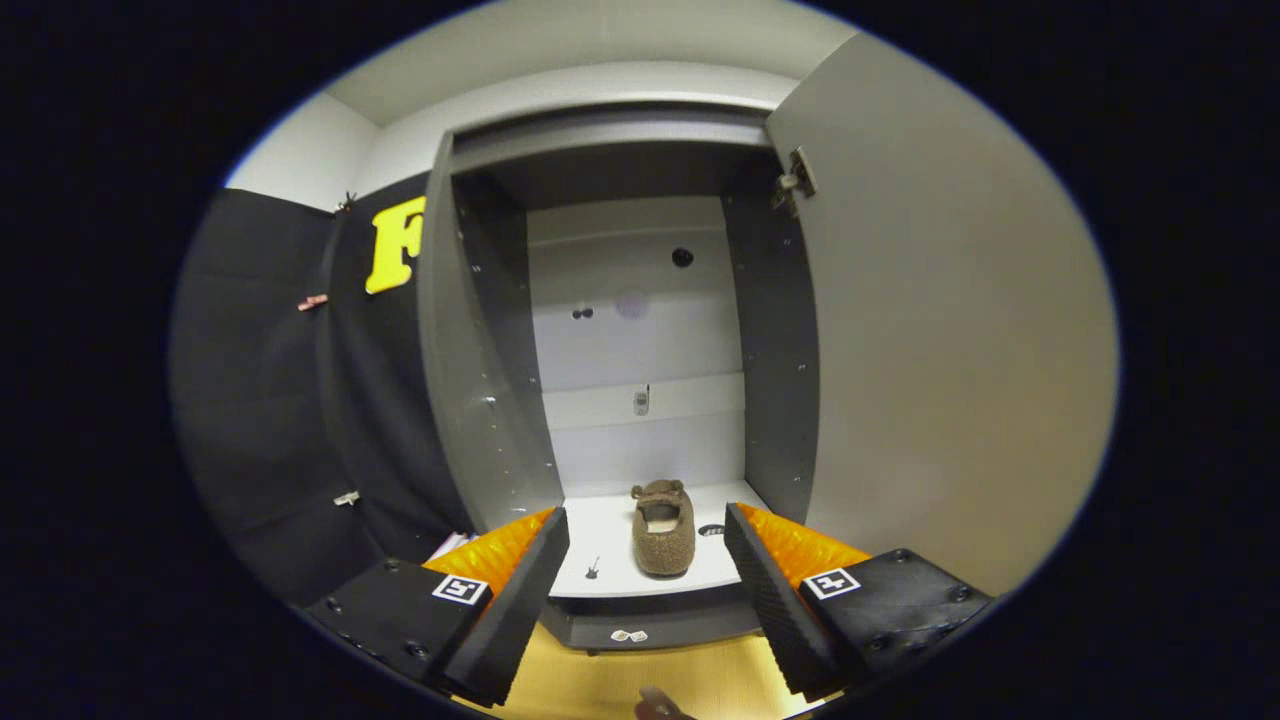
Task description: Open the shoe cabinet door, grab the shoes and put them into the shoe cabinet, then close the shoe cabinet door.
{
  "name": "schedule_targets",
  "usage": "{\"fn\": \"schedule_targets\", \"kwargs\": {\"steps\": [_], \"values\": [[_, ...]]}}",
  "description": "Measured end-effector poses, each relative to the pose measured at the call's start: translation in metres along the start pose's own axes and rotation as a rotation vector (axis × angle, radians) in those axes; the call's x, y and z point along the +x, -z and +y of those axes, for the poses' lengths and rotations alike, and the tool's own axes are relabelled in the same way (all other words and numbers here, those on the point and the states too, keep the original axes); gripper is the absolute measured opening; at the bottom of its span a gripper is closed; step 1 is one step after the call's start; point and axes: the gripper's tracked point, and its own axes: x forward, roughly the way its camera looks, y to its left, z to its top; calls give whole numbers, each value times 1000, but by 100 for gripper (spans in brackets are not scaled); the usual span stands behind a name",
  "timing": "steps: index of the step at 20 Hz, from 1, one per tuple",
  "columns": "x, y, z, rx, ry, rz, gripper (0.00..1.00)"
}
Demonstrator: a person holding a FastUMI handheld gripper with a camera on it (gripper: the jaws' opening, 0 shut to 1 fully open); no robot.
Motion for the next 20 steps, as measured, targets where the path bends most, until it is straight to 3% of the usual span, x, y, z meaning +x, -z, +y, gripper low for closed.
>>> {"fn": "schedule_targets", "kwargs": {"steps": [11,18,20], "values": [[-193,-27,-89,-37,-105,-61,98],[-226,-26,-168,-45,-13,-92,97],[-224,-26,-198,-47,48,-104,97]]}}
